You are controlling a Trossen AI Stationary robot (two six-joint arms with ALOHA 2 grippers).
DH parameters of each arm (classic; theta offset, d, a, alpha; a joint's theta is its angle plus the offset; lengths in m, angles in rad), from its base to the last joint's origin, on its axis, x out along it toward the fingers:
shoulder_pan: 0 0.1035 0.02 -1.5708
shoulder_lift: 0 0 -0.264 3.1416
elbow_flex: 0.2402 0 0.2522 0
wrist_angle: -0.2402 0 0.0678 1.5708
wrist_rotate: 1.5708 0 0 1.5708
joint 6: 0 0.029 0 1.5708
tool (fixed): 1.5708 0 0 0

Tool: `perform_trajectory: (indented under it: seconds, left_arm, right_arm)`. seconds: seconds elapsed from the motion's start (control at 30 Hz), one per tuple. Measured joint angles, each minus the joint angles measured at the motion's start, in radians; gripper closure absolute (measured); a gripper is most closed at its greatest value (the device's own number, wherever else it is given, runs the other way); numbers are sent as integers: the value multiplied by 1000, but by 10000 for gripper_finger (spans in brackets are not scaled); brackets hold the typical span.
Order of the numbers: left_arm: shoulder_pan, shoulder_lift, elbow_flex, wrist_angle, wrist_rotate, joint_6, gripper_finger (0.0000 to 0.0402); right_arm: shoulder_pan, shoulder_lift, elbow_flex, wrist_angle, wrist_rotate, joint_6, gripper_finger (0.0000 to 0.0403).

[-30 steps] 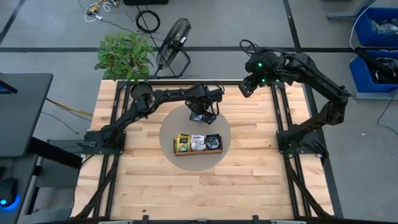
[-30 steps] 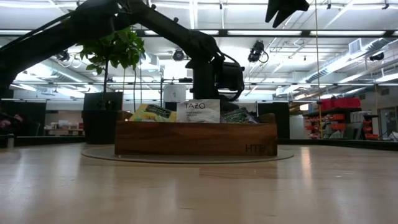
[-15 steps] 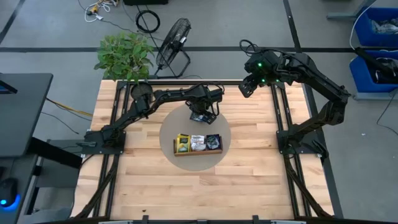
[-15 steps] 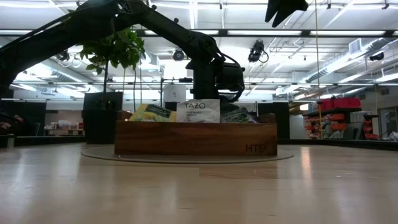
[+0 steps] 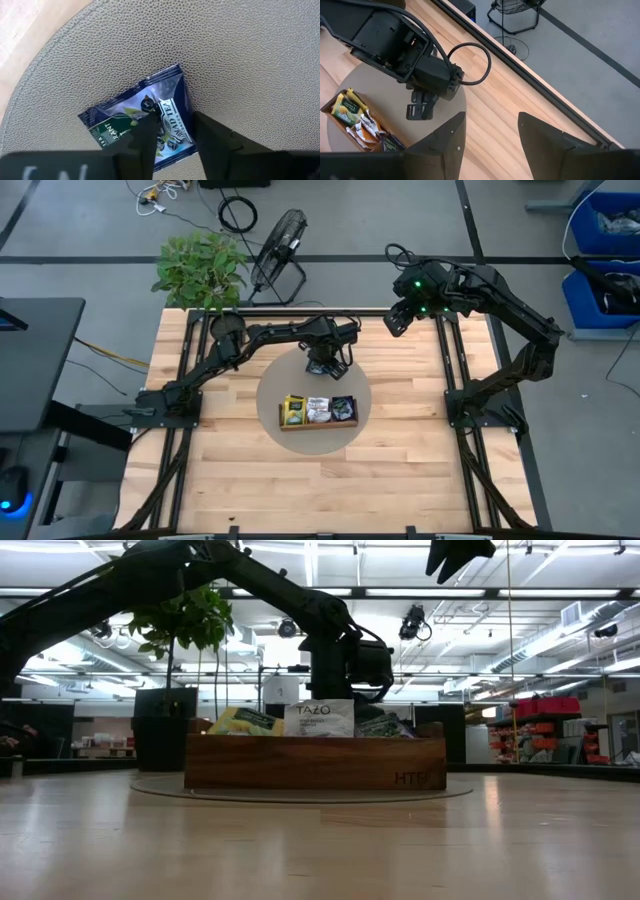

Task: Pick & Place Tea
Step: Put the violet tea bag into the right section of the wooden organizer

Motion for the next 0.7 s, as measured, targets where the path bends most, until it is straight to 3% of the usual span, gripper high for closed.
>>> perform_trajectory:
  seconds: [0.4, 0.7]
  left_arm:
    - [0, -4, 2, -17, -3, 17, 351]
    - [-3, -62, 2, -37, -13, 46, 355]
  right_arm:
    - [0, 0, 0, 0, 0, -5, 213]
    - [0, 0, 0, 1, 1, -26, 213]
